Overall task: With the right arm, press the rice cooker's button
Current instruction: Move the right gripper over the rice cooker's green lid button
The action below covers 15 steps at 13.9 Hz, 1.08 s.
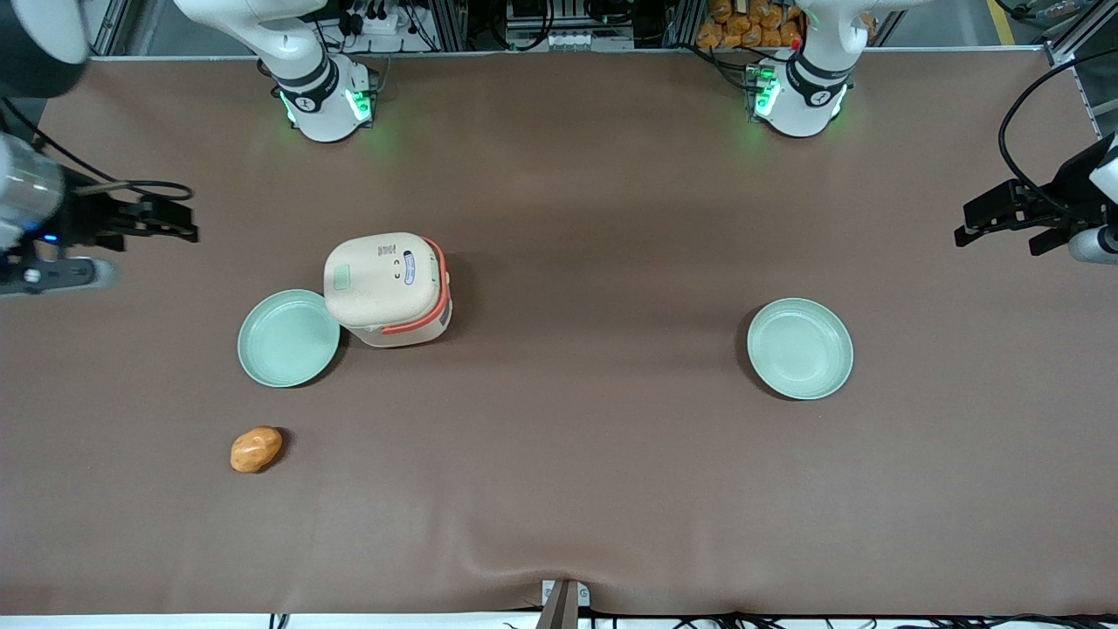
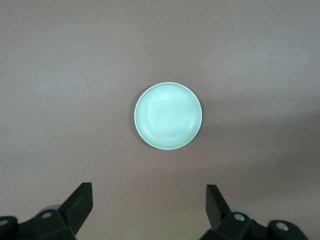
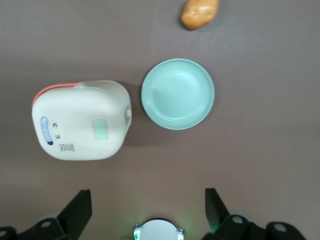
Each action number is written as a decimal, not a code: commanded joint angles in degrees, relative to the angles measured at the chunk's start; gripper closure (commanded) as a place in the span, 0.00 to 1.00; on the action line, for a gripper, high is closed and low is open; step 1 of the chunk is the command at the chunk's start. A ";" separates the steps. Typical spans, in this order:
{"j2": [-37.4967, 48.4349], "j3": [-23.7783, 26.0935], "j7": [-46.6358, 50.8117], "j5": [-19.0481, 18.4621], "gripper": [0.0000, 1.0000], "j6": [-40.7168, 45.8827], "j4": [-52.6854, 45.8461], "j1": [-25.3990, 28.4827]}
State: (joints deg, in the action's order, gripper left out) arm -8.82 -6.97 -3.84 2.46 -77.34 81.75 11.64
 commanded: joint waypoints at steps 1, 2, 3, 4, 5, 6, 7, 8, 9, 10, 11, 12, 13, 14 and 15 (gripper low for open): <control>-1.98 0.11 1.02 -1.05 0.29 -0.61 -0.01 6.79; -3.12 0.11 2.68 -1.23 0.47 -0.88 -0.01 8.90; -4.17 0.11 5.14 -1.06 0.59 -0.79 -0.01 10.32; -5.75 0.11 6.73 -0.97 0.73 -0.70 0.16 11.63; -6.72 0.11 7.00 -0.97 0.81 -0.62 1.38 12.69; -7.25 0.20 7.01 -0.88 0.88 -0.79 3.40 13.05; -7.96 0.20 7.01 -0.53 0.92 -0.79 5.59 13.23; -8.22 0.20 7.01 -0.44 0.96 -0.62 7.79 13.06; -8.40 0.20 6.75 -0.35 0.99 -0.79 9.64 12.88; -8.84 0.20 6.48 0.26 1.00 -0.97 10.53 12.44; -9.28 0.20 6.48 1.31 1.00 -0.88 10.71 12.18; -10.15 0.20 6.48 1.93 1.00 -0.88 10.80 11.91; -10.68 0.20 6.31 2.37 1.00 -0.97 11.24 11.74; -11.03 0.20 6.30 2.63 1.00 -1.05 11.85 11.74; -11.65 0.20 6.30 2.72 1.00 -1.05 12.29 11.74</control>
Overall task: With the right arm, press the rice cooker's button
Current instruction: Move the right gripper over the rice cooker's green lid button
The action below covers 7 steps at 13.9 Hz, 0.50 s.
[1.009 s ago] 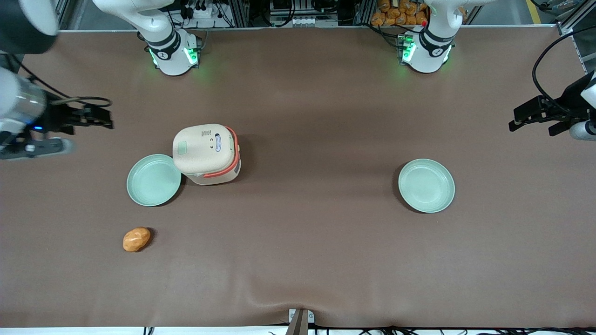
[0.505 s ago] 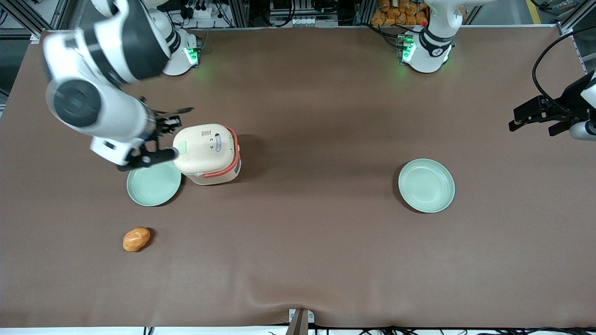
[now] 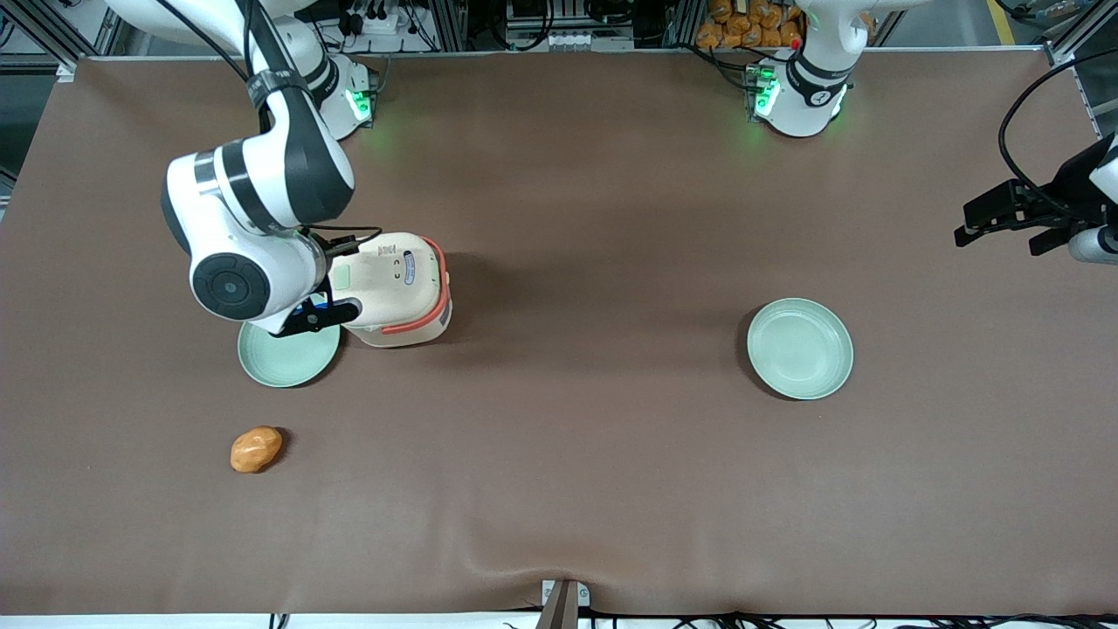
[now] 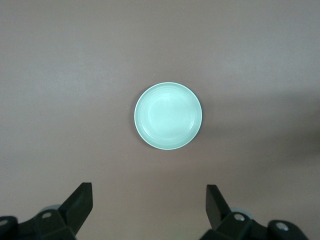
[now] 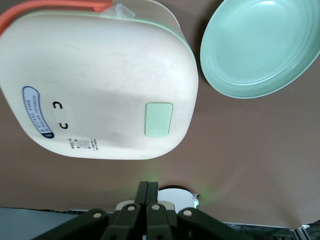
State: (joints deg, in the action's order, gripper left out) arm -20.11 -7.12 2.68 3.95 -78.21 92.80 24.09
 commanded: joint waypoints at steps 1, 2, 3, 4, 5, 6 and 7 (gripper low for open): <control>-0.80 0.36 -0.31 1.24 1.00 -0.28 2.02 -0.71; -1.50 0.36 -0.31 1.24 1.00 -0.37 2.20 -0.71; -1.77 0.36 -0.31 1.24 1.00 -0.37 2.38 -0.62; -2.04 0.36 -0.31 1.24 1.00 -0.45 2.29 -0.62; -2.12 0.36 -0.31 1.24 1.00 -0.80 2.29 -0.62; -2.21 0.36 -0.40 1.24 1.00 -1.50 2.29 -0.71; -2.56 0.36 -0.40 1.24 1.00 -1.95 2.29 -0.71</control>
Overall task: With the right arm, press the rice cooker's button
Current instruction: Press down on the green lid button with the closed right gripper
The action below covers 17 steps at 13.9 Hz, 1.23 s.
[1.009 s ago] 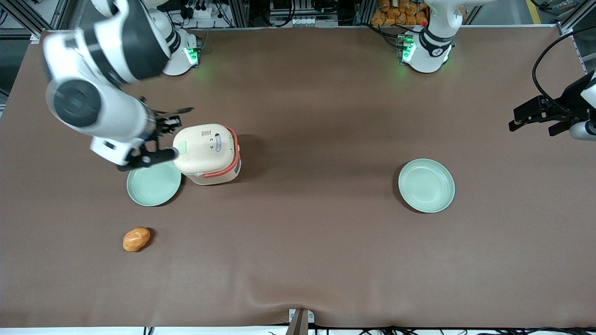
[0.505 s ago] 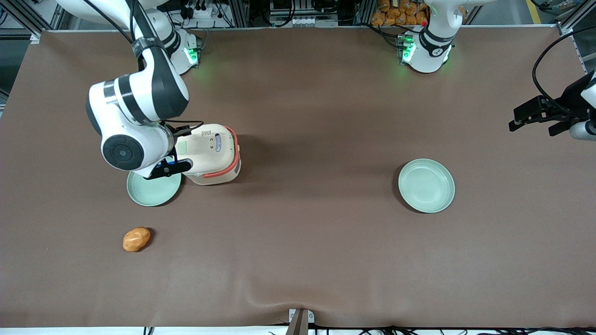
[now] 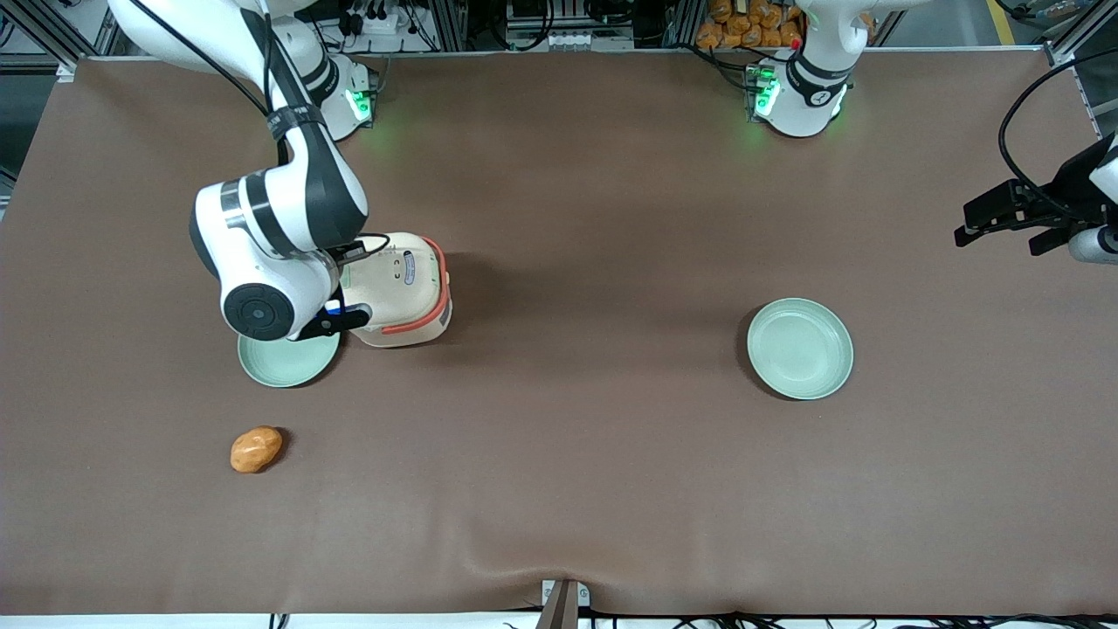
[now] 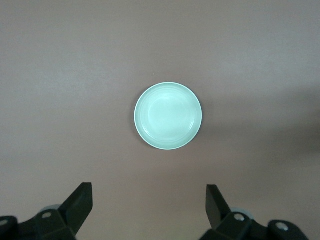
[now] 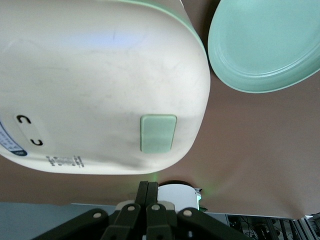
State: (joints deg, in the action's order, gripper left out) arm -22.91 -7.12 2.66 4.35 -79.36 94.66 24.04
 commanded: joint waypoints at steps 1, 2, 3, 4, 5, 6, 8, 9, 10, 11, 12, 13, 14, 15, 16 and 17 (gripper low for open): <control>0.06 0.35 -0.38 0.84 1.00 -1.84 0.43 -0.66; -0.12 0.35 -0.38 0.84 1.00 -3.16 0.43 -0.66; -0.12 0.35 -0.38 0.84 1.00 -4.47 0.43 -0.66; -0.12 0.35 -0.38 0.75 1.00 -5.27 0.35 -0.66; -0.12 0.35 -0.46 0.75 1.00 -5.45 0.26 -0.74; -0.12 0.35 -0.46 0.75 1.00 -5.45 0.26 -0.75; -0.12 0.35 -0.46 0.75 1.00 -5.45 0.34 -0.75; -0.21 0.35 -0.55 0.66 1.00 -5.63 0.35 -0.75; -0.29 0.35 -1.07 0.66 1.00 -5.63 0.35 -0.83; -0.38 0.35 -1.86 0.57 1.00 -5.63 0.35 -1.01; -0.82 0.35 -2.39 0.57 1.00 -5.63 0.43 -1.36; -0.91 0.35 -2.66 0.57 1.00 -5.63 0.43 -1.62; -1.00 0.35 -2.66 0.57 1.00 -5.72 0.43 -1.62; -1.17 0.35 -2.66 0.49 1.00 -5.98 0.35 -1.62; -1.35 0.35 -2.75 0.31 1.00 -6.50 0.43 -1.71; -1.35 0.35 -2.66 0.31 1.00 -6.60 0.43 -1.80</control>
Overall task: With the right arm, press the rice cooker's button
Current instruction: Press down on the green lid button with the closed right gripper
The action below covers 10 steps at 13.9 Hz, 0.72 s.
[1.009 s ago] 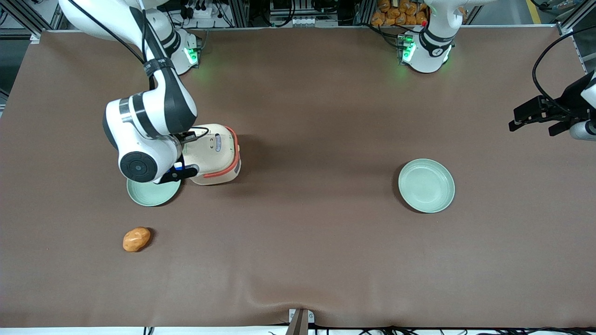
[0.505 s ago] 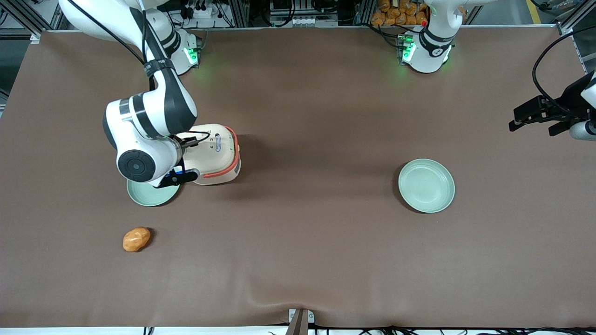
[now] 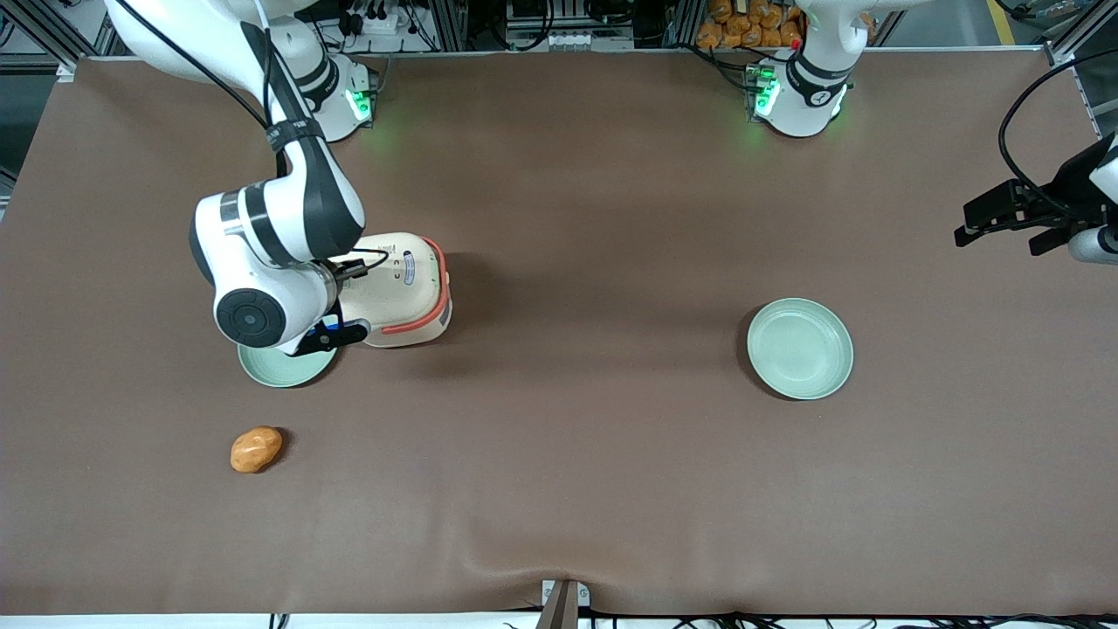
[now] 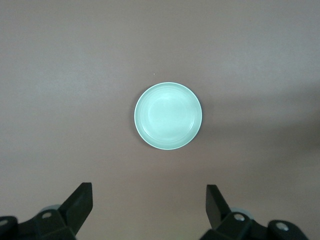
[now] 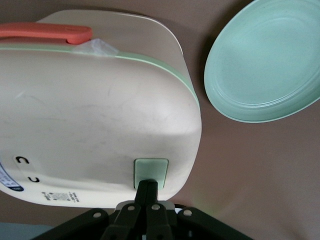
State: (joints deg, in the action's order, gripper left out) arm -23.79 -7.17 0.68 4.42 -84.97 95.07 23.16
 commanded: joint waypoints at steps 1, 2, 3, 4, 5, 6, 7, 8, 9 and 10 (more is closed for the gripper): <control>-0.47 0.31 -0.68 0.15 1.00 -1.16 -0.06 -0.92; -0.47 0.40 -0.68 0.15 1.00 -1.69 -0.06 -0.92; -0.64 0.31 -0.76 0.06 1.00 -2.39 0.02 -0.92; -0.73 0.31 -0.76 -0.02 1.00 -3.18 -0.06 -1.18; -0.73 0.31 -0.76 -0.03 1.00 -3.36 -0.06 -1.79; -0.82 0.31 -0.85 -0.03 1.00 -3.80 -0.06 -1.97; -0.91 0.31 -0.94 -0.03 1.00 -4.24 0.02 -2.15; -0.91 0.31 -1.81 -0.03 1.00 -4.33 0.02 -2.24; -1.00 0.31 -2.52 -0.03 1.00 -4.33 0.02 -2.33; -1.34 0.31 -2.61 -0.03 1.00 -4.33 0.02 -2.33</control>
State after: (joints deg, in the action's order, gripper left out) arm -23.83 -7.20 -0.52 4.42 -86.94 95.08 21.88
